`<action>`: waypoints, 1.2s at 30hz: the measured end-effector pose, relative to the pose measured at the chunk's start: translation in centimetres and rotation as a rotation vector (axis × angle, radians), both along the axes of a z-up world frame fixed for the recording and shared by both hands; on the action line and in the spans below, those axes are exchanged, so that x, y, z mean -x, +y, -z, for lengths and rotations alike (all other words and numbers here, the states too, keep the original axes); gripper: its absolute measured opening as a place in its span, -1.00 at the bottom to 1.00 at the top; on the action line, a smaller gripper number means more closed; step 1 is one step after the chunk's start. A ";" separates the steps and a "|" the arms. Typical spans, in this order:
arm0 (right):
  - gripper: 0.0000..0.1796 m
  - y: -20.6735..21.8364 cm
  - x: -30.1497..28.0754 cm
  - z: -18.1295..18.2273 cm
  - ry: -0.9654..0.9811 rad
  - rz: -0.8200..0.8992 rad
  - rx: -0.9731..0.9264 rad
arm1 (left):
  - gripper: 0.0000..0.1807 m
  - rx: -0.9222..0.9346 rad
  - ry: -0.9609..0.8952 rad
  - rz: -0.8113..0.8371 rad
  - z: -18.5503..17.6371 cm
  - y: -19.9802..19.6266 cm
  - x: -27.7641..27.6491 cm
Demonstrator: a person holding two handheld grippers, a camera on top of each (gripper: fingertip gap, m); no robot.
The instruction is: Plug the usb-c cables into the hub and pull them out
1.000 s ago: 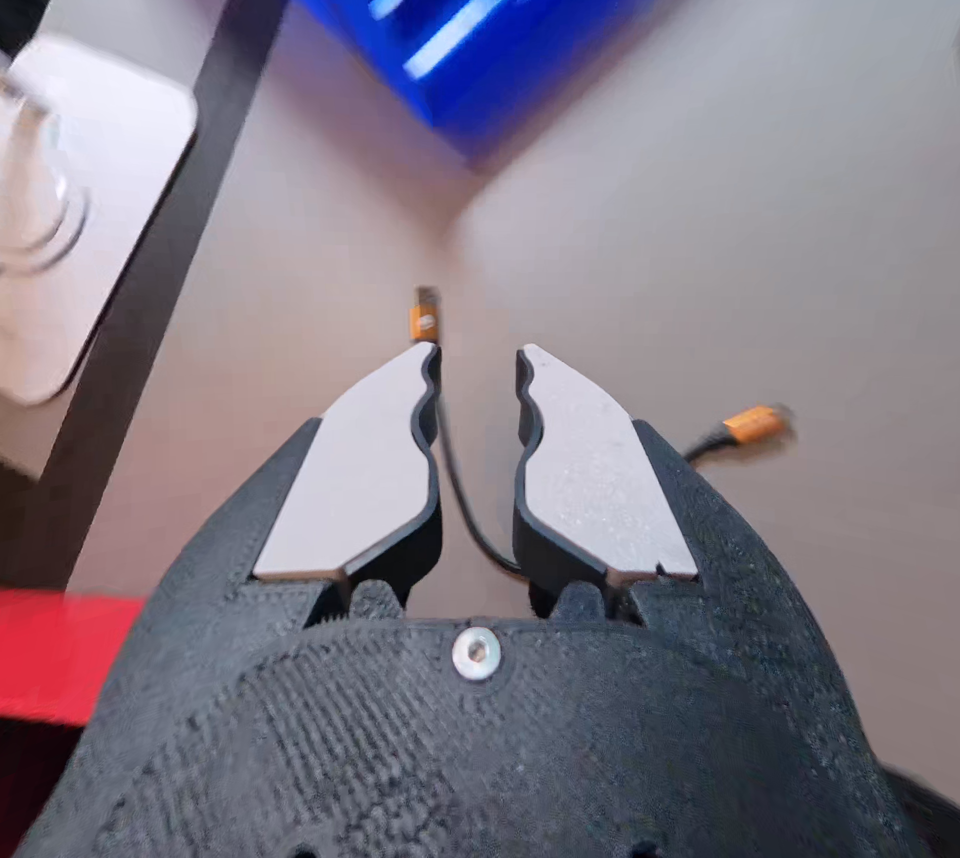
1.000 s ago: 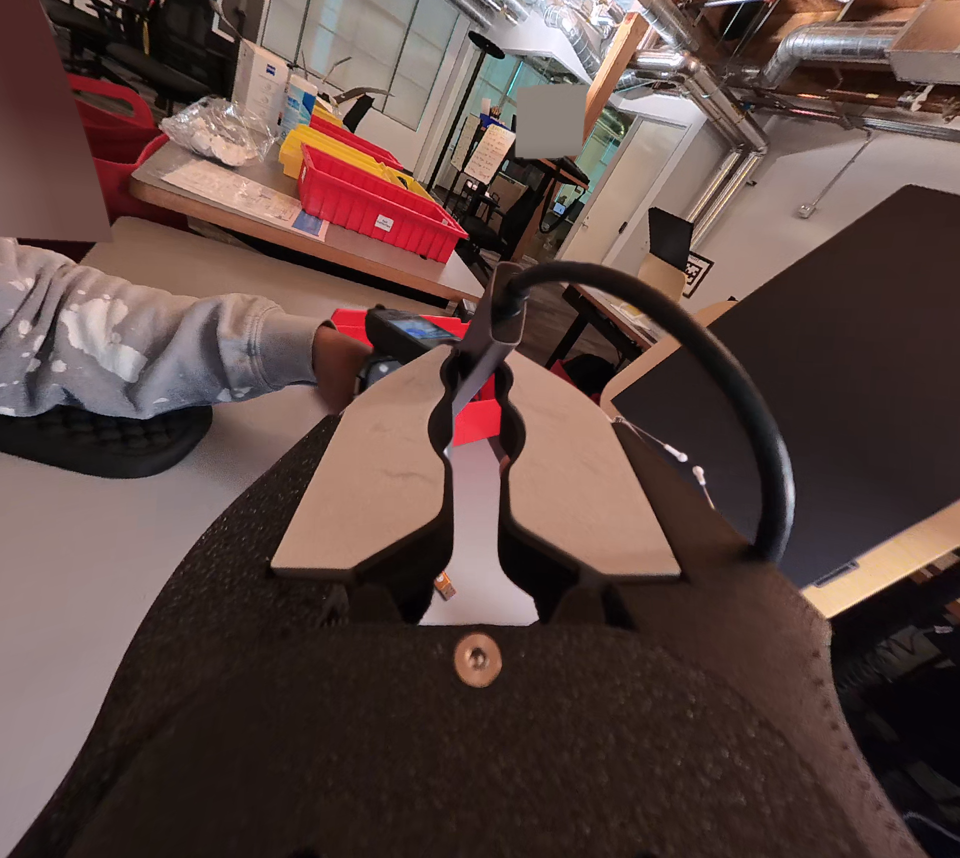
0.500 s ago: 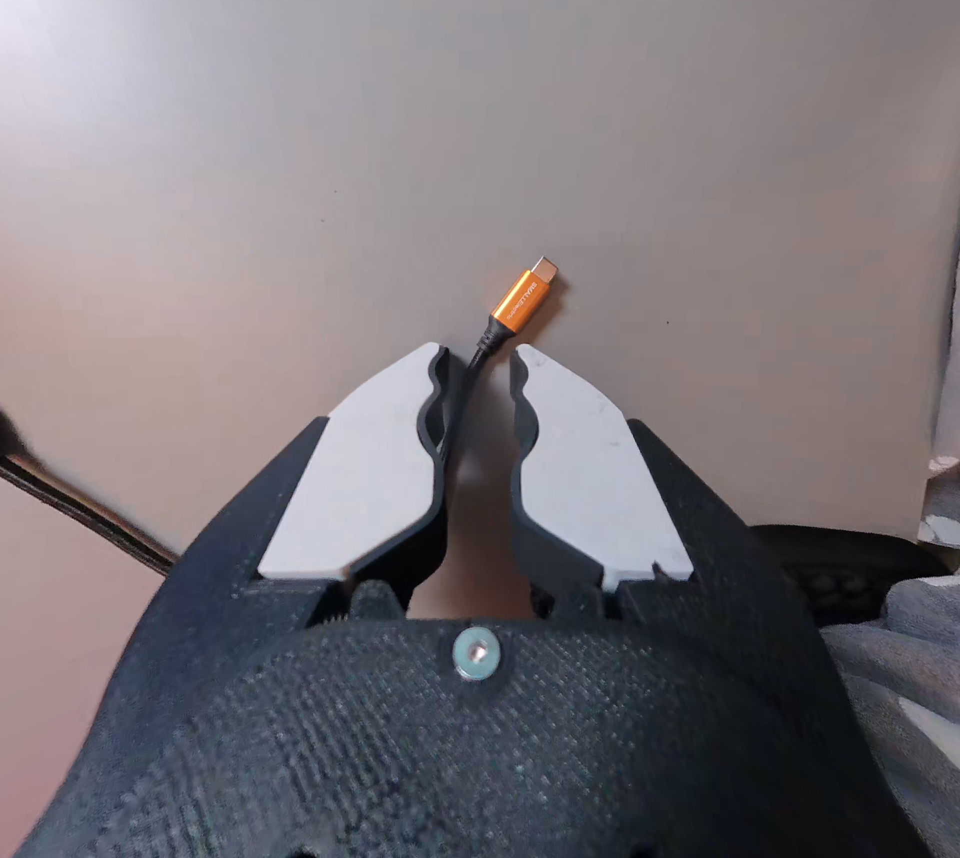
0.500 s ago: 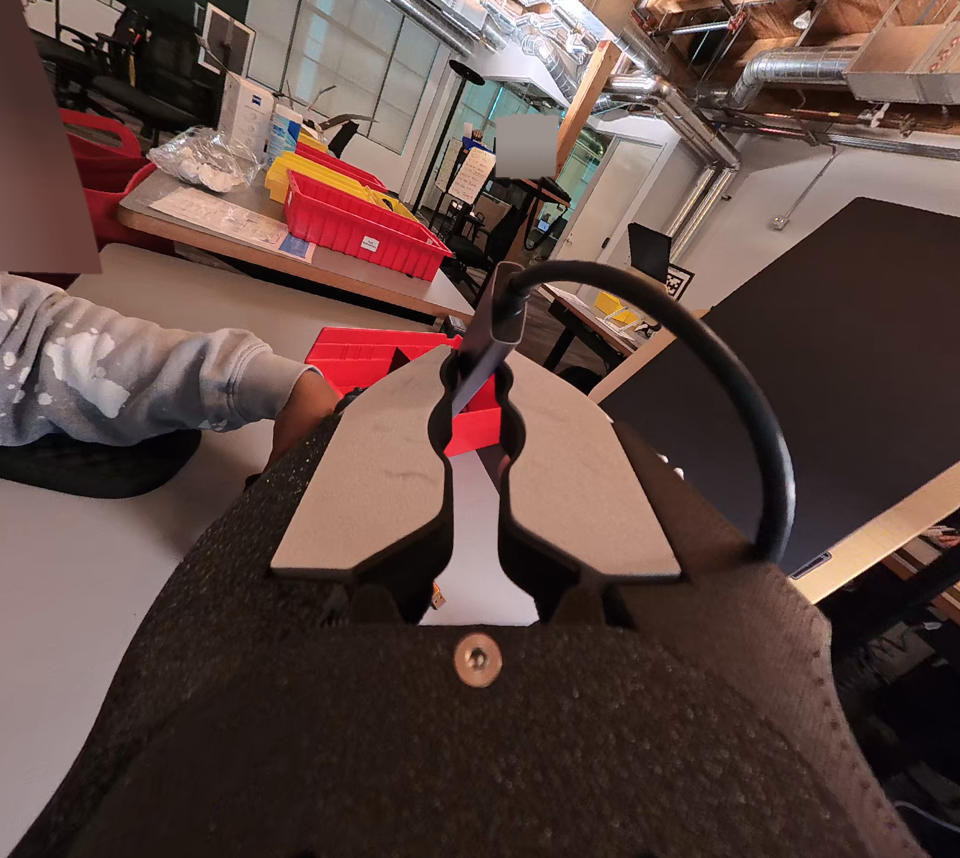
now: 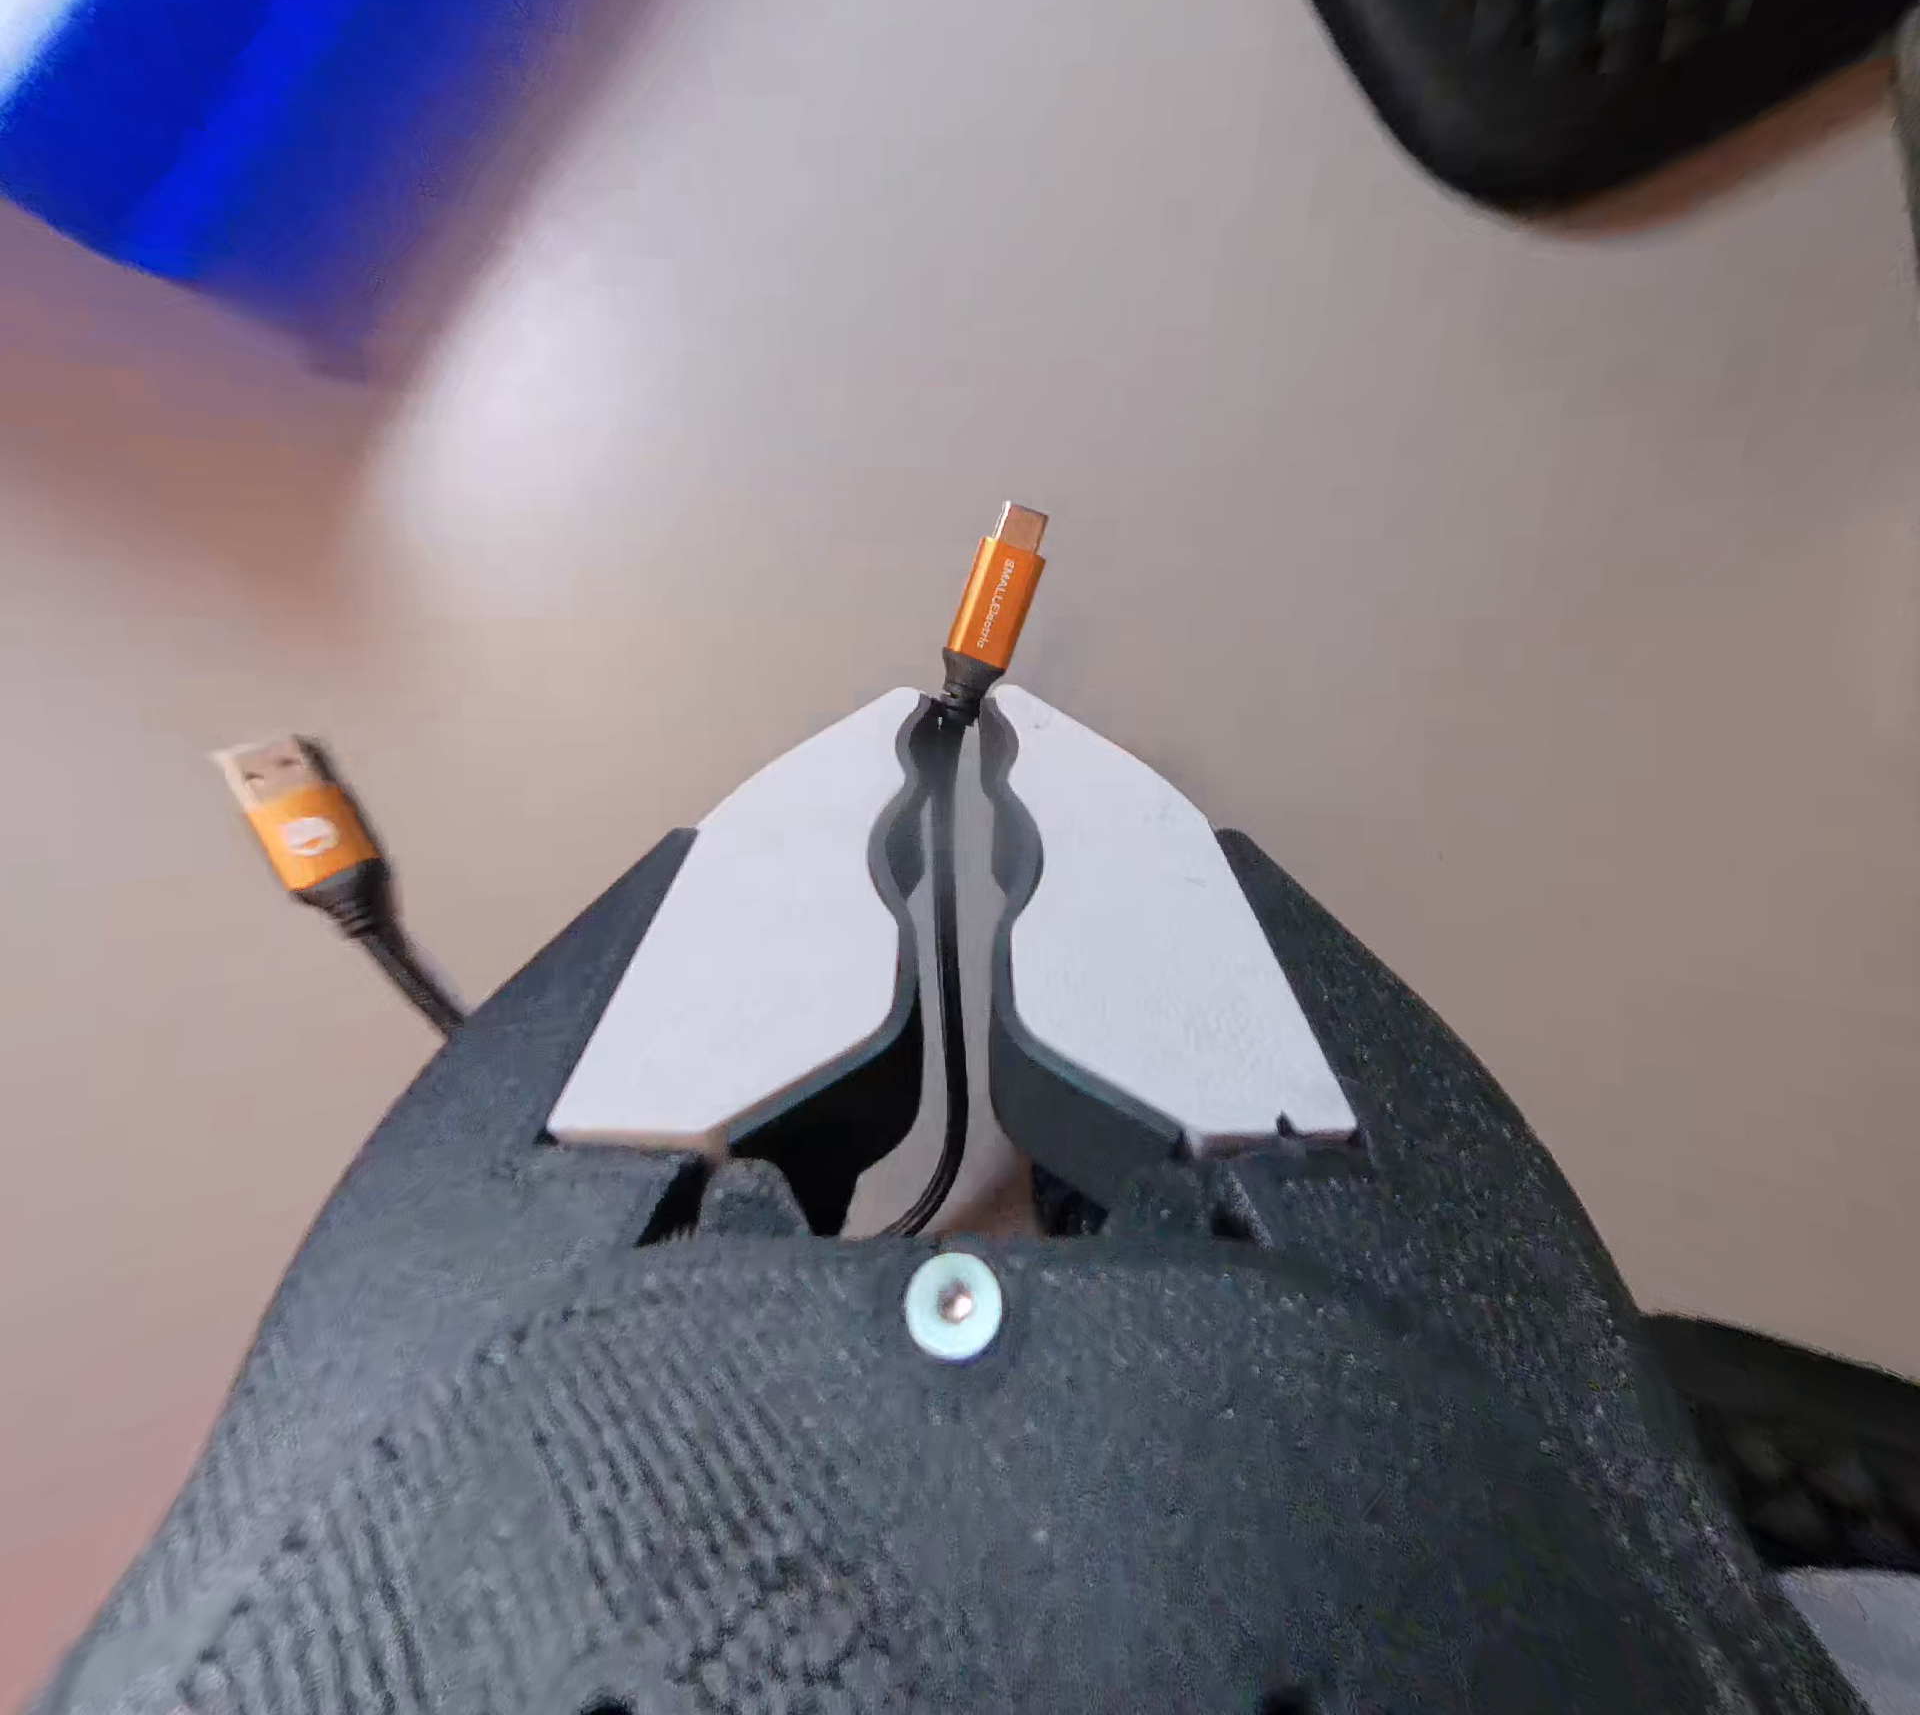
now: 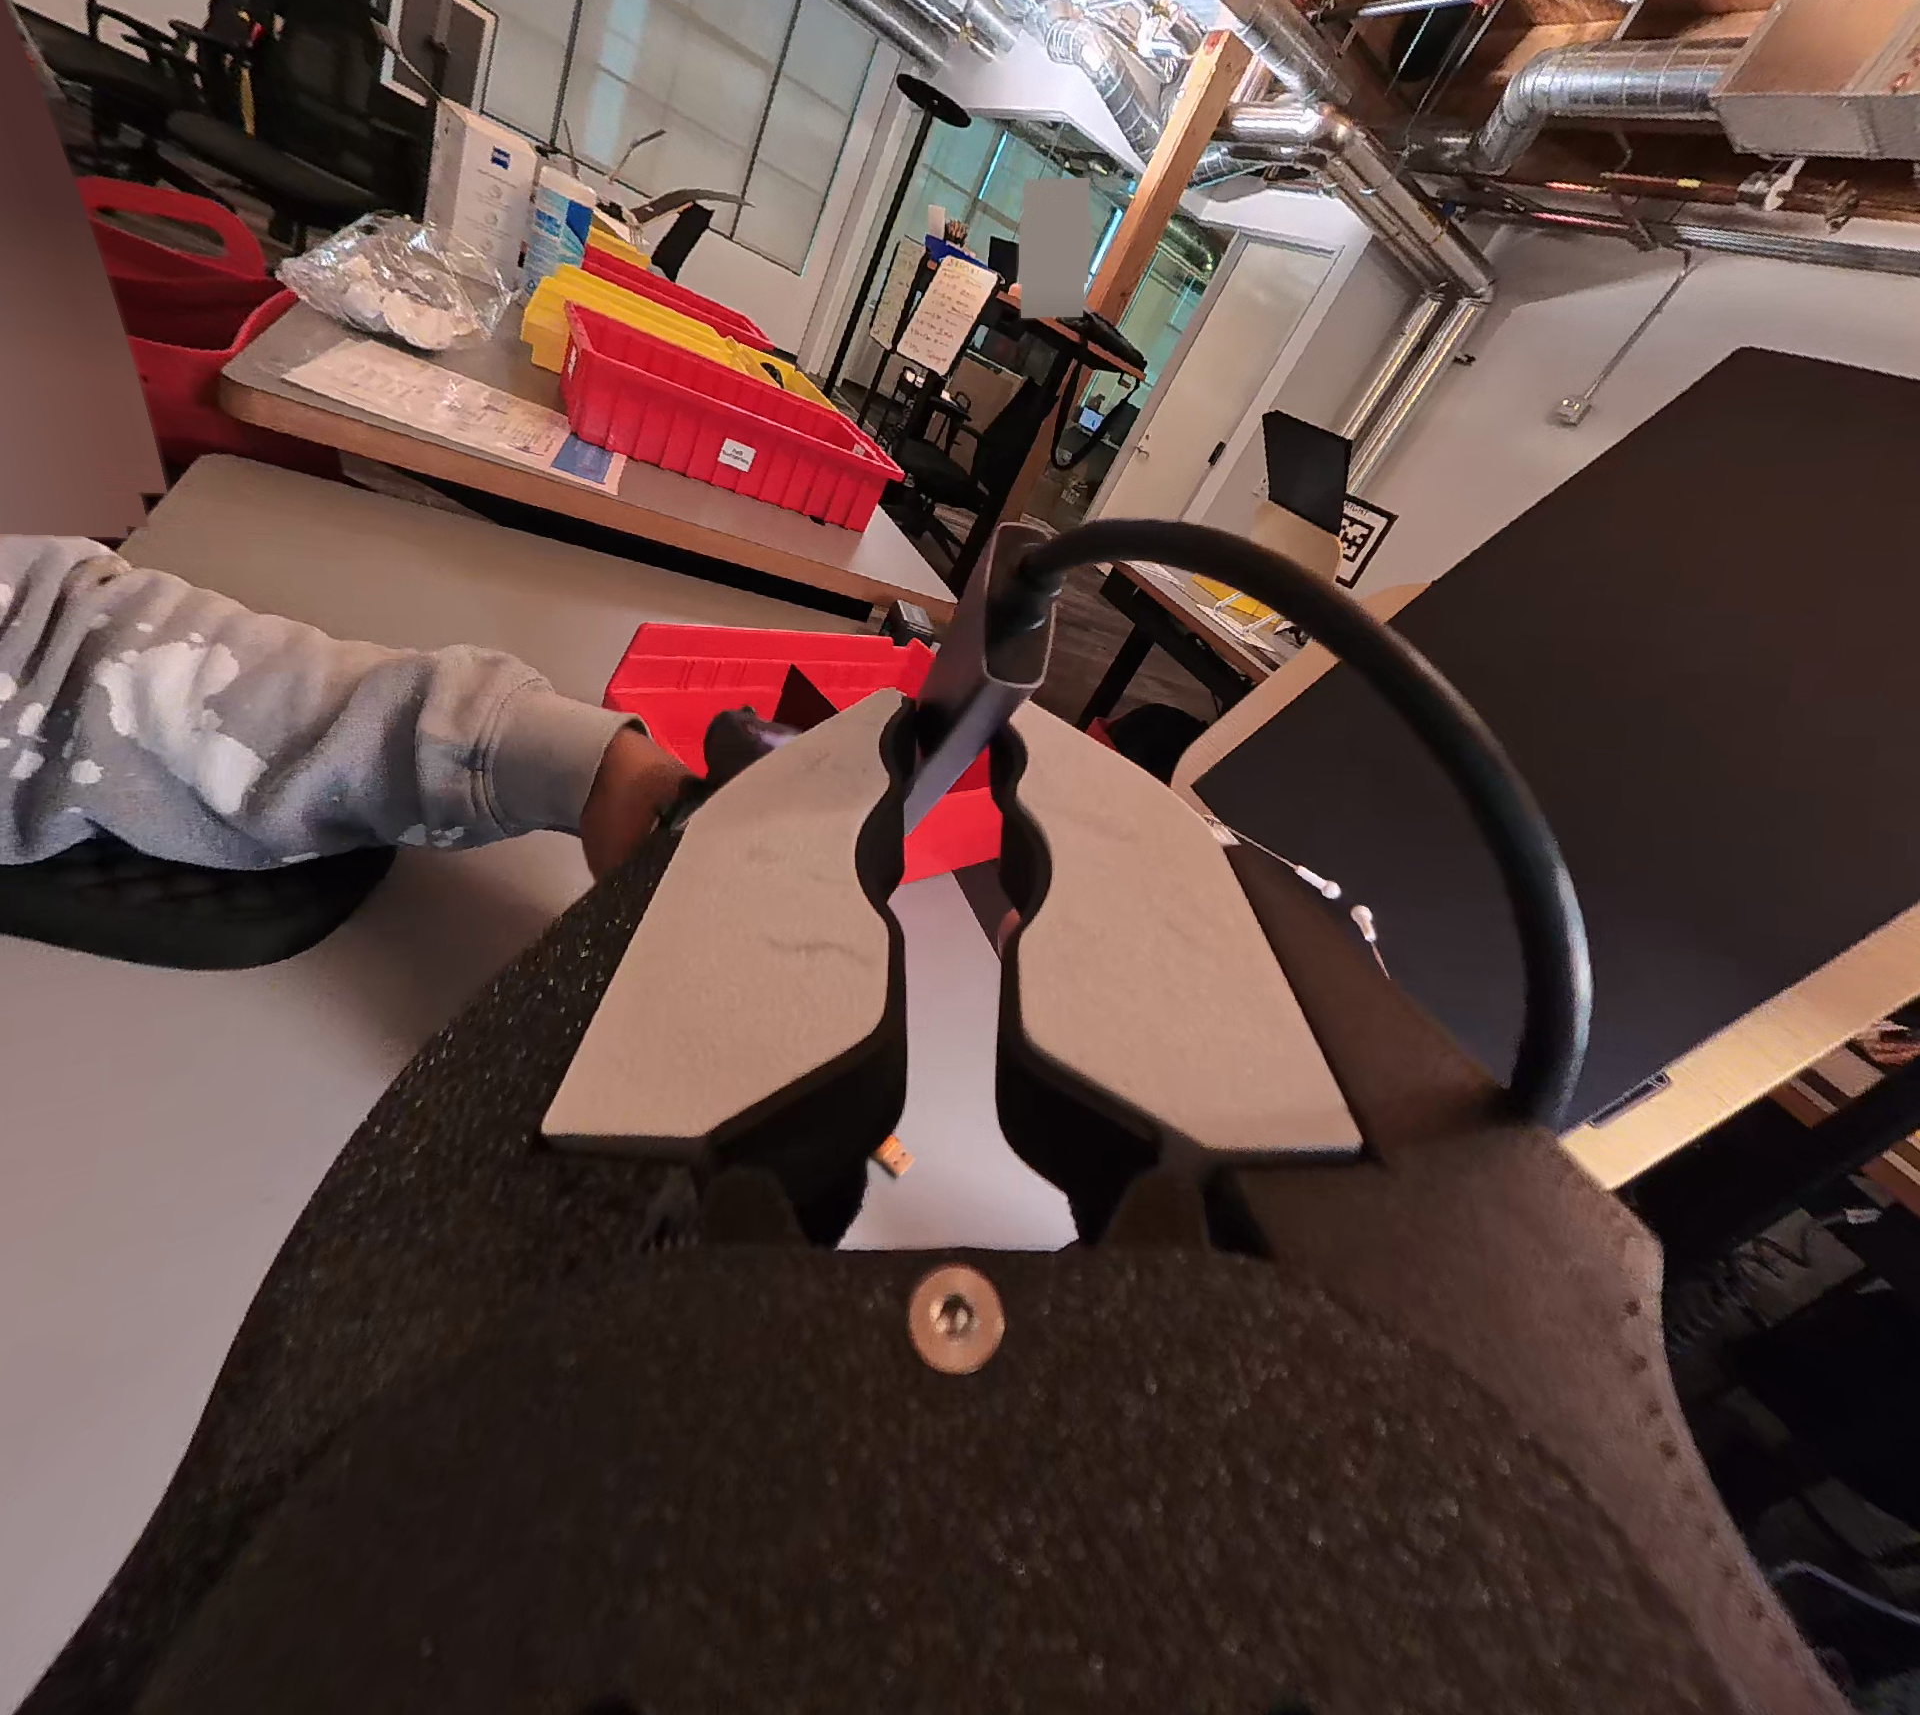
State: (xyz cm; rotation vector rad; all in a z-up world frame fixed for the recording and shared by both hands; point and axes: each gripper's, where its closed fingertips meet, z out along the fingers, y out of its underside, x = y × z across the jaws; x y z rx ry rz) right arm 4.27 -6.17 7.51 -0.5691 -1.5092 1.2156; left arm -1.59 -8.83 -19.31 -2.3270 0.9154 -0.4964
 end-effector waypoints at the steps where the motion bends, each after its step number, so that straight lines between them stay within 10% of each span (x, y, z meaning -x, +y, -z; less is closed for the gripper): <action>1: -0.86 0.2 0.0 0.0 -0.001 0.001 0.007 | -0.91 -0.063 -0.026 -0.033 -1.3 0.6 0.4; 13: -0.89 1.4 2.0 6.6 -0.339 -0.027 -0.002 | -0.92 -0.456 -0.111 -0.276 -12.9 1.9 2.8; 27: -0.89 4.2 2.0 12.3 -0.562 -0.064 0.055 | -0.92 -0.047 -0.419 -0.192 -2.8 3.8 -1.9; 36: -0.89 7.0 1.5 12.2 -0.541 0.002 0.109 | -0.86 0.084 -0.286 -0.174 1.1 3.0 -2.4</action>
